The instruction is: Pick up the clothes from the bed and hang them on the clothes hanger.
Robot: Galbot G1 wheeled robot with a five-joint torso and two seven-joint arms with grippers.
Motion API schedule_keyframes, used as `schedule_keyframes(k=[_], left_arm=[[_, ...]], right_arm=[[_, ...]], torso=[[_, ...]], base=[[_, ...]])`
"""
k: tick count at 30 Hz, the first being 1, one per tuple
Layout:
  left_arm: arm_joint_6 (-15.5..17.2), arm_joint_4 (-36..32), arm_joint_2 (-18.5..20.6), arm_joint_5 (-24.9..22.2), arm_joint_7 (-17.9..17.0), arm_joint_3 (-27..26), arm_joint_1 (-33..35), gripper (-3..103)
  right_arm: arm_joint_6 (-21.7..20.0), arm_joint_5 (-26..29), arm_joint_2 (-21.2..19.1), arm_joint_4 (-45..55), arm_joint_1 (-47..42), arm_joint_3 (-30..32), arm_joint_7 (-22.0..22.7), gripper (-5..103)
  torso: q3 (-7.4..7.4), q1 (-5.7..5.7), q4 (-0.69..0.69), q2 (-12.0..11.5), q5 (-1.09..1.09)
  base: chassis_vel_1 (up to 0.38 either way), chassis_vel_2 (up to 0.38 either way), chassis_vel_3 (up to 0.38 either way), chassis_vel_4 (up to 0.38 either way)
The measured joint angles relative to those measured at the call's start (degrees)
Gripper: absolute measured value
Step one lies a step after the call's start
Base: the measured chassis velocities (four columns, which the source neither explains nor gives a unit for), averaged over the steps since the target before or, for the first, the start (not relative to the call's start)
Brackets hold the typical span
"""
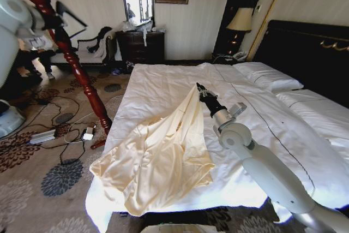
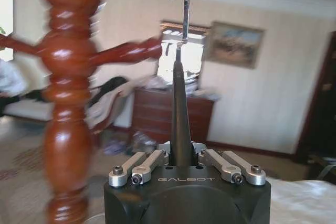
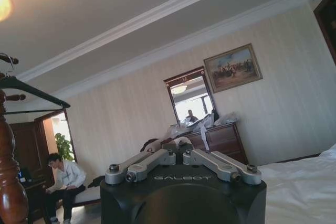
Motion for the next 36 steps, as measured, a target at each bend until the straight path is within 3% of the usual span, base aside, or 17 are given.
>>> schedule_keyframes(k=[6, 9, 11, 15, 17, 19, 22, 23, 25, 26, 27, 31, 34, 36], left_arm=[[0.17, -10.76, 1.09, -3.62, -3.47, -2.02, 3.74, 18], [-0.48, -18.08, 2.94, -5.29, -6.71, -5.66, 10.45, 18], [-0.83, -19.28, 3.39, -5.64, -7.12, -6.56, 11.79, 18], [-3.22, -33.68, 9.97, -11.16, -8.55, -20.27, 28.18, 18], [-3.49, -35.27, 10.78, -11.56, -8.63, -21.06, 29.7, 18], [-5.86, -44.11, 15.3, -13.14, -9.02, -25.17, 39.62, 18], [-7.93, -49.14, 14.74, -15.34, -9.49, -27.09, 45.03, 18], [-8.61, -50.81, 14.12, -16.35, -9.5, -27.41, 46.4, 18], [-9.51, -53.37, 13.76, -17.55, -9.28, -27.82, 48.5, 18], [-12.63, -63.67, 13.33, -18.75, -7.0, -29.03, 58.73, 18], [-13.26, -65.97, 13.15, -18.98, -6.6, -29.56, 61.61, 18], [-14.13, -70.81, 12.72, -19.73, -5.95, -30.86, 67.64, 18], [-14.14, -73.37, 12.72, -19.19, -5.83, -30.93, 70.71, 18], [-14.14, -74.66, 12.72, -19.04, -5.95, -31.1, 72.72, 18]], right_arm=[[0.43, -0.09, -0.44, -0.2, -1.22, 1.11, 0.0, 1], [1.26, -0.21, -0.61, -1.19, -1.37, 1.31, -0.22, 1], [1.44, -0.21, -0.61, -1.52, -1.29, 1.31, -0.35, 1], [3.07, 0.12, -0.59, -5.23, 0.84, 0.67, -1.54, 1], [3.23, 0.27, -0.58, -5.64, 1.1, 0.54, -1.67, 1], [4.42, 2.14, -0.62, -8.93, 3.04, -0.37, -2.56, 1], [4.99, 5.21, -1.58, -10.51, 3.21, 0.24, -3.16, 1], [5.14, 6.61, -2.05, -10.95, 3.17, 0.79, -3.22, 1], [5.27, 8.1, -2.35, -11.47, 3.34, 1.12, -3.36, 1], [5.55, 14.12, -3.78, -12.21, 4.42, 2.09, -5.72, 1], [5.68, 15.05, -4.2, -12.04, 4.76, 2.11, -6.66, 1], [6.18, 15.83, -5.65, -11.15, 5.46, 1.41, -8.25, 1], [6.35, 15.76, -7.07, -10.47, 5.63, 0.38, -8.44, 1], [6.64, 15.51, -8.2, -10.06, 5.74, -0.34, -8.5, 1]], torso=[[-0.01, 0.0, -0.03, 0.0, -0.01], [0.0, -0.02, -0.06, 0.01, -0.02], [0.0, -0.01, -0.06, 0.0, -0.03], [0.01, 0.0, 0.02, 0.0, -0.04], [0.0, -0.01, 0.03, 0.01, -0.03], [-0.01, -0.02, 0.05, 0.01, -0.04], [0.0, -0.01, 0.06, 0.0, -0.03], [0.01, 0.01, -0.04, 0.0, -0.04], [0.01, 0.01, -0.1, 0.0, -0.04], [0.0, 0.0, -0.05, 0.0, 0.01], [0.01, 0.0, 0.0, 0.0, -0.04], [0.0, -0.01, 0.04, 0.0, -0.04], [0.0, -0.01, -0.05, 0.0, -0.01], [0.0, -0.01, -0.04, 0.0, -0.02]], base=[[0.0, 0.0, 0.0, 0.0], [0.0, 0.0, 0.0, 0.0], [0.0, 0.0, 0.0, 0.0], [0.0, 0.0, 0.0, 0.0], [0.0, 0.0, 0.0, 0.0], [0.0, 0.0, 0.0, 0.0], [0.0, 0.0, 0.0, 0.0], [0.0, 0.0, 0.0, 0.0], [0.0, 0.0, 0.0, 0.0], [0.0, 0.0, 0.0, 0.0], [0.0, 0.0, 0.0, 0.0], [0.0, 0.0, 0.0, 0.0], [0.0, 0.0, 0.0, 0.0], [0.0, 0.0, 0.0, 0.0]])
